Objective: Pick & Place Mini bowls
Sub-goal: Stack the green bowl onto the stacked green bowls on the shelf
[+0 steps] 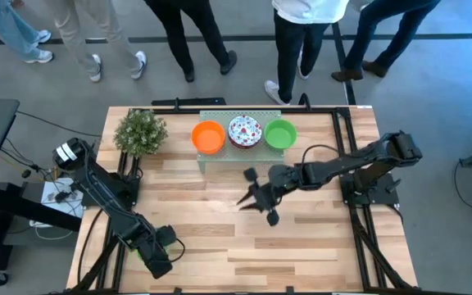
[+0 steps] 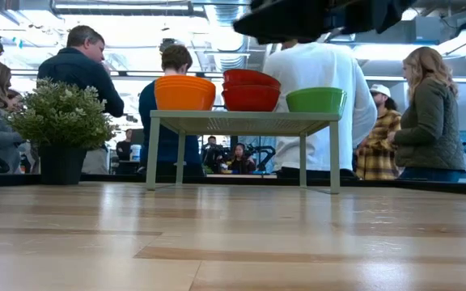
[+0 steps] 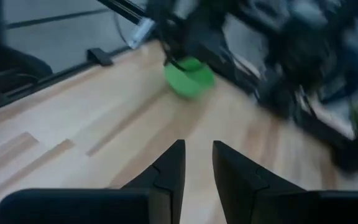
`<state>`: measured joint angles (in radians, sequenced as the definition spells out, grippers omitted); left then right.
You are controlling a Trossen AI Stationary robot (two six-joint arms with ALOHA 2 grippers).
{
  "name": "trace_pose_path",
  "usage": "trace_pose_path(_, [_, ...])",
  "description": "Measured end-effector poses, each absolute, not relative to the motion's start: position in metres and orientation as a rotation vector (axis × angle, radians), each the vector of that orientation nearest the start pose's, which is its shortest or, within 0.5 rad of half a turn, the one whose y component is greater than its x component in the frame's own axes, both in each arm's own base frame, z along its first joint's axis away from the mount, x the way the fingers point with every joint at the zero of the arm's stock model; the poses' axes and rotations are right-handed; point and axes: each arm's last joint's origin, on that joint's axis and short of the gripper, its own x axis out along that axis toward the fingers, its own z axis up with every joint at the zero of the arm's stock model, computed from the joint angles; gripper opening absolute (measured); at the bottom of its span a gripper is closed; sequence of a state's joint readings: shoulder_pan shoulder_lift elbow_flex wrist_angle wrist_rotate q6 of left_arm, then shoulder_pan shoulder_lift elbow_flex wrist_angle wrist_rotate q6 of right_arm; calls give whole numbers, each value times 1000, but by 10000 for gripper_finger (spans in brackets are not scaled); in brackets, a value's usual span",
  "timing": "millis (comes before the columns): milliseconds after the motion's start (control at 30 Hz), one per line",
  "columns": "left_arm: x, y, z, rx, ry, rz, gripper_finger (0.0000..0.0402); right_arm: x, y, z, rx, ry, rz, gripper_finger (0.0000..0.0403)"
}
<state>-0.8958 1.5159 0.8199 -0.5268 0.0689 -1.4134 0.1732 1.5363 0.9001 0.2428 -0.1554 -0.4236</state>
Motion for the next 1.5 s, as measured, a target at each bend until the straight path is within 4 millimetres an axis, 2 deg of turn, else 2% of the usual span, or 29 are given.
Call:
trace_pose_path(167, [177, -207, 183, -537, 1301, -3, 10, 348, 82, 214, -491, 241, 474, 76])
trace_pose_path(267, [186, -203, 187, -453, 1265, -63, 8, 364, 91, 216, -445, 236, 478, 79])
trace_pose_path(400, [198, -192, 188, -325, 1233, -127, 8, 383, 105, 217, -429, 319, 515, 92])
trace_pose_path(600, [213, -177, 188, -70, 1168, -253, 7, 404, 128, 210, -438, 512, 591, 141])
trace_pose_path(767, [221, -168, 189, 151, 1105, -341, 7, 423, 141, 199, -442, 532, 594, 185])
trace_pose_path(933, [222, -168, 190, 342, 1048, -443, 8, 436, 135, 193, -485, 561, 485, 208])
trace_pose_path(1167, [222, -169, 190, 474, 1010, -527, 8, 443, 119, 200, -514, 532, 441, 205])
trace_pose_path(1333, [225, -168, 191, 562, 969, -537, 8, 442, 111, 195, -469, 573, 537, 198])
trace_pose_path(1500, [230, -161, 191, 580, 968, -509, 8, 441, 110, 195, -440, 580, 547, 187])
